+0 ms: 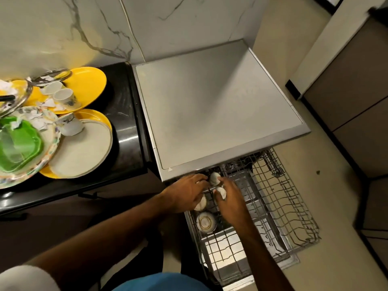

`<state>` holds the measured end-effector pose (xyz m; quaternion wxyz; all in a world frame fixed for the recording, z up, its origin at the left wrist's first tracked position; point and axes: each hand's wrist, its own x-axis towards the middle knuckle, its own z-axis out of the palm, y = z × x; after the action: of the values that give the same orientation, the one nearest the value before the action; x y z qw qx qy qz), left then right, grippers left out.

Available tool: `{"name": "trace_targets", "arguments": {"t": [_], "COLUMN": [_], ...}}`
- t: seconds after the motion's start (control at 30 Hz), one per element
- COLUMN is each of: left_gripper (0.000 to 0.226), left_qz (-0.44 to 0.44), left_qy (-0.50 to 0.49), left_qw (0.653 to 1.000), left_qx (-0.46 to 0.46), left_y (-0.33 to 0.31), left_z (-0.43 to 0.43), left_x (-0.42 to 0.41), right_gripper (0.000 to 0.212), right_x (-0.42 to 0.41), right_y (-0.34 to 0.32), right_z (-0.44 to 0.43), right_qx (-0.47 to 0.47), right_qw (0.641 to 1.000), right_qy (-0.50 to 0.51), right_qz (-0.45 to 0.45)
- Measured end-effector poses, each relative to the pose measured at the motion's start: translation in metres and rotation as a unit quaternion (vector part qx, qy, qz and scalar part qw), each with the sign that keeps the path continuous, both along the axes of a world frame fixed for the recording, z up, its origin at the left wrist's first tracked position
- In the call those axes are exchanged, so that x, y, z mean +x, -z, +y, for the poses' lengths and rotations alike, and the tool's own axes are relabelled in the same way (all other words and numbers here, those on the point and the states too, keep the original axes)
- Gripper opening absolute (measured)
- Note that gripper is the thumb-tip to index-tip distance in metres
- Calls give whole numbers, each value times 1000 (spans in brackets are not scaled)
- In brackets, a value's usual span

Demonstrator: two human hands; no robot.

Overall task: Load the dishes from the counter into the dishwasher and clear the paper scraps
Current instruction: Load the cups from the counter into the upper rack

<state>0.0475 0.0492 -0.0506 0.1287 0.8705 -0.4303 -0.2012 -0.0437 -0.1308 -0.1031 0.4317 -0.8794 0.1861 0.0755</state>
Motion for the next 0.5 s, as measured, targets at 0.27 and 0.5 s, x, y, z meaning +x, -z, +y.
{"name": "trace_targets", "arguments": {"t": [0.27, 0.5], "left_gripper": [44, 43], "left_qz": [-8, 2], "left_qy": [-125, -204], "left_qw": [990, 976], "left_qx": [-59, -79], "left_y": [-32, -46], "left_z": [60, 113], "left_x": [8, 10], "right_gripper": [44, 39], "right_x": [25, 43], "right_y": [-67, -89], "right_z": [38, 92], "right_qx": [37, 63], "right_qw": [996, 990], "right_qy": [-34, -82], "right_qz": [-71, -97]}}
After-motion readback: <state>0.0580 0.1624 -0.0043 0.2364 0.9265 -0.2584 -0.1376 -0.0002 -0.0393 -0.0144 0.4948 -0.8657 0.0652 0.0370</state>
